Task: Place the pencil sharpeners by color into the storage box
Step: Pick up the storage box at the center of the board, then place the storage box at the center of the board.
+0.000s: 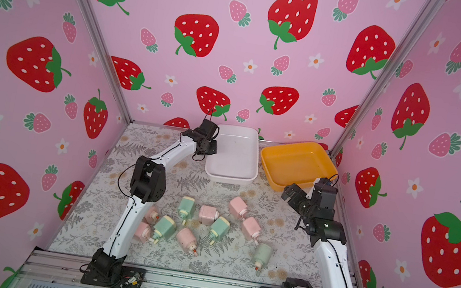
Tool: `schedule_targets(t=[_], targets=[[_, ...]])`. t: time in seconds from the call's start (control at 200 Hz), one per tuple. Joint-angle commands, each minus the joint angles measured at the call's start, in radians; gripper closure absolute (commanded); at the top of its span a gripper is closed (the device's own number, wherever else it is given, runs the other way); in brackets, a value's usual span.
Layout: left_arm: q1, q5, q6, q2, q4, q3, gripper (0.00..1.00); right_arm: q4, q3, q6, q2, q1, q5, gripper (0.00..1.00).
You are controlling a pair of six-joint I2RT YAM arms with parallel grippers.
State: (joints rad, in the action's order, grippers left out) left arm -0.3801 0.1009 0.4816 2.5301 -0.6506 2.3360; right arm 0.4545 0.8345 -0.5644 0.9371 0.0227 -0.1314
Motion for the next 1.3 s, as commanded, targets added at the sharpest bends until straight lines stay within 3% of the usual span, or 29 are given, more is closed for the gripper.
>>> schedule_targets(t=[0.0, 0.16, 0.35, 0.855, 1.031, 1.221, 1.296], targets=[[0.004, 0.010, 0.050, -0.105, 0.073, -0.061, 1.00, 0.012, 0.012, 0.014, -0.013, 0.003, 0.010, 0.00], [0.009, 0.044, 0.197, -0.262, 0.220, -0.294, 1.00, 0.009, 0.008, 0.002, -0.012, 0.002, 0.008, 0.00], [0.015, 0.217, 0.570, -0.480, 0.408, -0.654, 1.00, -0.009, 0.006, -0.016, -0.014, 0.002, -0.008, 0.00], [0.028, 0.609, 1.376, -0.641, -0.220, -0.726, 1.00, -0.074, 0.002, -0.060, 0.031, 0.002, -0.108, 0.00], [0.032, 0.702, 1.526, -0.662, -0.408, -0.731, 1.00, -0.085, -0.003, -0.069, 0.039, 0.002, -0.128, 0.00], [0.046, 0.686, 1.534, -0.684, -0.409, -0.797, 1.00, -0.080, -0.008, -0.063, 0.024, 0.000, -0.127, 0.00], [0.054, 0.680, 1.474, -0.705, -0.342, -0.849, 1.00, -0.085, -0.015, -0.059, 0.019, 0.001, -0.120, 0.00]])
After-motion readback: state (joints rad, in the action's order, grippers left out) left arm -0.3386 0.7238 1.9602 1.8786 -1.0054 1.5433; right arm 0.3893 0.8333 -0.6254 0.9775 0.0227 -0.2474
